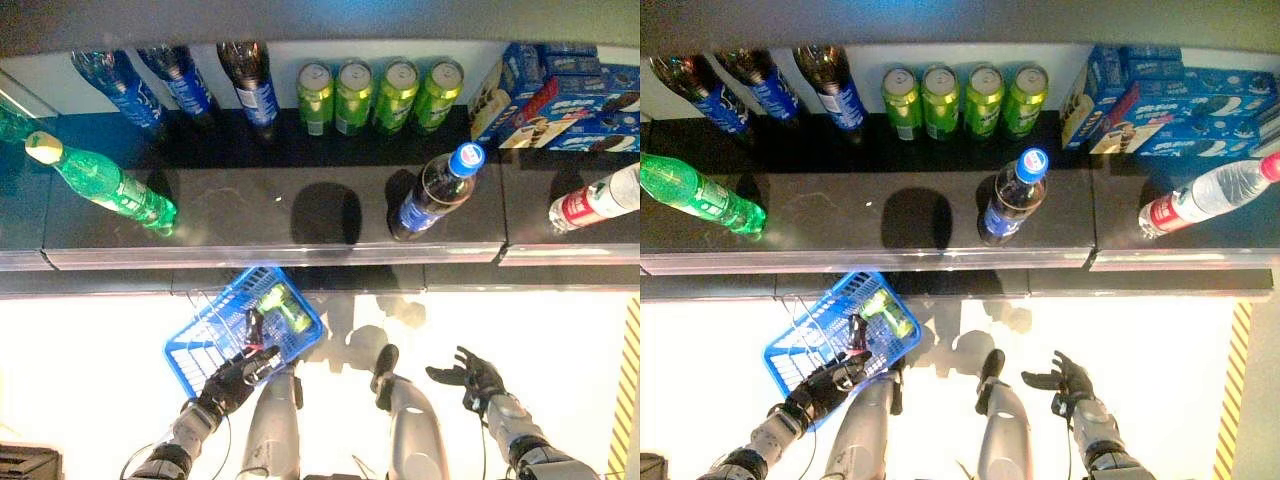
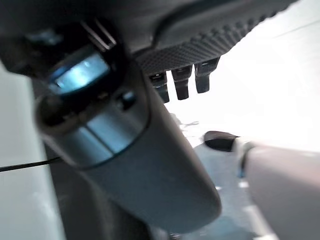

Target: Pick up the drink and place into the basket.

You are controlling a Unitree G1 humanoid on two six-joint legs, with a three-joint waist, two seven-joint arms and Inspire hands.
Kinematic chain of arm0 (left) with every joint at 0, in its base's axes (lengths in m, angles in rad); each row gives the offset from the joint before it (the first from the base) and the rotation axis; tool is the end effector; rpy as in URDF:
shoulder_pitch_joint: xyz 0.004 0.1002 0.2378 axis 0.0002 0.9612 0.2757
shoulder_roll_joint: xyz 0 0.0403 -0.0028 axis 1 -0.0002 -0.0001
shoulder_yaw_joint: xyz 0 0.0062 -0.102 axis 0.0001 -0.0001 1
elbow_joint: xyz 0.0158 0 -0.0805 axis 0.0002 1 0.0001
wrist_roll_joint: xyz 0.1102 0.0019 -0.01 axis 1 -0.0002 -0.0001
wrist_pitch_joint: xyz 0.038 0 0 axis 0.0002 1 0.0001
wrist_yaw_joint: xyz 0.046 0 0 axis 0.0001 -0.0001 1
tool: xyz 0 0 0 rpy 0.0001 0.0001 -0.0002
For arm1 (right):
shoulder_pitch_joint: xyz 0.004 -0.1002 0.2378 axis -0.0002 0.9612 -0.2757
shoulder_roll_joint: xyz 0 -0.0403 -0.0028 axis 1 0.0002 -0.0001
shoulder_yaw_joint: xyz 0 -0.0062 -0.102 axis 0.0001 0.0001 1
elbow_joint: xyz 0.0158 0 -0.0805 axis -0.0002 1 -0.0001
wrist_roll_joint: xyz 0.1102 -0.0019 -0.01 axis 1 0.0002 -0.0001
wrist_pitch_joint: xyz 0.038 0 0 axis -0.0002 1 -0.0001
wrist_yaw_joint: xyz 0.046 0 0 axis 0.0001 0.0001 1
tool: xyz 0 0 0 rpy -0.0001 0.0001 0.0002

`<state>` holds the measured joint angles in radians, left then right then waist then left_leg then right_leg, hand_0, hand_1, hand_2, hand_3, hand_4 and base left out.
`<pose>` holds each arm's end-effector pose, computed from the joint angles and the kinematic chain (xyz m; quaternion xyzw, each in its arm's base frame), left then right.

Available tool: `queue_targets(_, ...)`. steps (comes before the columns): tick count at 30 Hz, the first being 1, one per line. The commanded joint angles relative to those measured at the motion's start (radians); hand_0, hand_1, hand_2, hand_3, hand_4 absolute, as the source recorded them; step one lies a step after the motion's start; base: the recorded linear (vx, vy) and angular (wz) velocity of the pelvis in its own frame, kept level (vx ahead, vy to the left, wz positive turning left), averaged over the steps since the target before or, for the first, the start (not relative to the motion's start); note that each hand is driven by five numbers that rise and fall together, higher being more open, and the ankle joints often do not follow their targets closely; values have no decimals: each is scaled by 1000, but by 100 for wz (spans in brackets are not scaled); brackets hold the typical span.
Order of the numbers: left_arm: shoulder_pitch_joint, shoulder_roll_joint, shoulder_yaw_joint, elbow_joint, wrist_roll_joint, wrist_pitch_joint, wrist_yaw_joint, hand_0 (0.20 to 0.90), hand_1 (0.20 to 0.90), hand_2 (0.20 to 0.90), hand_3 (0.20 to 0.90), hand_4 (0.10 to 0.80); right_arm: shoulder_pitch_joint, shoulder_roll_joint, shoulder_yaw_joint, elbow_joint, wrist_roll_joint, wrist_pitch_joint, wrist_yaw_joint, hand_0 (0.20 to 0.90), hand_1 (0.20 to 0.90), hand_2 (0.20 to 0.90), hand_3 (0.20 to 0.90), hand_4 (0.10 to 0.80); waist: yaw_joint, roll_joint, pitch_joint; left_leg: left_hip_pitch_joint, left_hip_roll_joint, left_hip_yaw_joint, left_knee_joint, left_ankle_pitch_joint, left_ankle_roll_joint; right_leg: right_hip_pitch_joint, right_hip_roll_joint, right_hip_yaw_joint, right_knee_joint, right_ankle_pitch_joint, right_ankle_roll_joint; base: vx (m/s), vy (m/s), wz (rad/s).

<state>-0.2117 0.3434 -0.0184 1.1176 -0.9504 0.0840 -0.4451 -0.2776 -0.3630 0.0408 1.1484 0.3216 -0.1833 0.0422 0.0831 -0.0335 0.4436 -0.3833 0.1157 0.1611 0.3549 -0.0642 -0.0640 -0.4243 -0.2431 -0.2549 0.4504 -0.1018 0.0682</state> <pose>0.1705 0.2581 -0.0789 -0.3558 0.3153 0.0589 0.8778 0.1957 -0.2638 -0.0606 -0.0316 0.3158 -0.1135 0.9415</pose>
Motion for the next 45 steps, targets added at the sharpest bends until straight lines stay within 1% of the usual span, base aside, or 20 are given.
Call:
queue_targets(1, 16, -18, -2, -79, -44, -30, -67, 300, 300, 300, 200, 100, 54, -66, 38, -131, 60, -101, 20, 900, 900, 900, 900, 800, 15, 2, -74, -43, -29, -45, 87, -18, 37, -43, 29, 6, 80, 16, -11, -15, -42, -5)
queue_targets(8, 63, -2, -2, -115, -53, -32, -82, 300, 300, 300, 200, 100, 91, -80, 65, -386, 39, -111, 13, 900, 900, 900, 900, 800, 13, -8, -75, -43, -32, -62, 92, -17, 49, -52, 39, 11, 106, 8, -15, -25, -43, 0)
queue_targets(9, 77, 2, 0, -129, -56, -31, -80, 300, 300, 300, 200, 100, 103, -87, 70, -458, 22, -113, 5, 900, 900, 900, 900, 800, 10, -9, -72, -42, -32, -65, 92, -15, 50, -49, 42, 13, 104, 11, -14, -33, -41, 5)
queue_targets(11, 85, 5, 0, -137, -55, -30, -78, 300, 300, 300, 200, 100, 112, -90, 77, -507, 4, -113, -6, 900, 900, 900, 900, 800, 8, -11, -71, -41, -33, -67, 92, -12, 51, -48, 44, 15, 103, 13, -14, -25, -33, 7)
queue_targets(13, 102, 9, 6, -150, -59, -27, -74, 300, 300, 300, 200, 100, 132, -101, 83, -597, -60, -118, -25, 900, 900, 900, 900, 800, 3, -12, -68, -39, -31, -67, 91, -7, 51, -43, 50, 17, 99, 15, -13, -22, -26, 8)
queue_targets(17, 133, 9, 18, -158, -52, -29, -78, 300, 300, 300, 200, 100, 164, -126, 91, -746, -204, -137, -18, 900, 900, 900, 900, 800, -4, -14, -65, -33, -28, -68, 94, -1, 51, -29, 55, 24, 99, 10, -11, 1, -7, 6)
queue_targets(20, 141, 9, 18, -151, -55, -35, -86, 300, 300, 300, 200, 100, 173, -153, 102, -819, -280, -153, 6, 900, 900, 900, 900, 800, -10, -15, -63, -28, -21, -63, 98, 3, 48, -20, 57, 26, 97, 8, -10, 0, 0, 0)
queue_targets(24, 144, 7, 13, -153, -63, -40, -92, 300, 300, 300, 200, 100, 179, -195, 114, -893, -318, -158, 32, 900, 900, 900, 900, 800, -14, -15, -58, -26, -18, -60, 101, 8, 44, -8, 61, 30, 89, 8, -10, 6, 0, 3)
queue_targets(30, 140, 11, 3, -147, -76, -47, -97, 300, 300, 300, 200, 100, 176, -268, 127, -999, -422, -179, 17, 900, 900, 900, 900, 800, -23, -14, -46, -26, -6, -50, 112, 14, 35, 4, 66, 33, 86, 6, -9, 2, 0, 1)
queue_targets(34, 144, 12, 6, -138, -79, -53, -108, 300, 300, 300, 200, 100, 183, -315, 127, -1067, -515, -219, -38, 900, 900, 900, 900, 800, -30, -13, -37, -24, 3, -42, 118, 17, 28, 18, 72, 35, 76, 6, -8, 0, 0, 0)
queue_targets(36, 146, 10, 5, -140, -81, -55, -106, 300, 300, 300, 200, 100, 191, -326, 121, -1093, -532, -235, -71, 900, 900, 900, 900, 800, -32, -13, -34, -24, 5, -39, 122, 17, 28, 23, 73, 35, 76, 5, -8, 0, 0, 0)
queue_targets(38, 149, 9, 7, -140, -79, -56, -108, 300, 300, 300, 200, 100, 197, -330, 115, -1104, -541, -250, -95, 900, 900, 900, 900, 800, -34, -12, -32, -21, 6, -39, 121, 17, 26, 29, 75, 35, 71, 5, -7, 0, 0, 0)
queue_targets(43, 168, 2, 11, -137, -81, -71, -119, 300, 300, 300, 200, 100, 232, -329, 74, -1142, -565, -333, -211, 900, 900, 900, 900, 800, -44, -7, -22, -18, 16, -36, 135, 24, 23, 47, 83, 40, 66, 1, -10, 10, 1, -2)
queue_targets(45, 174, 0, 13, -140, -81, -69, -120, 300, 300, 300, 200, 100, 240, -329, 58, -1159, -559, -351, -230, 900, 900, 900, 900, 800, -47, -5, -21, -18, 18, -35, 141, 28, 20, 52, 86, 42, 65, -1, -10, 27, 11, -6)
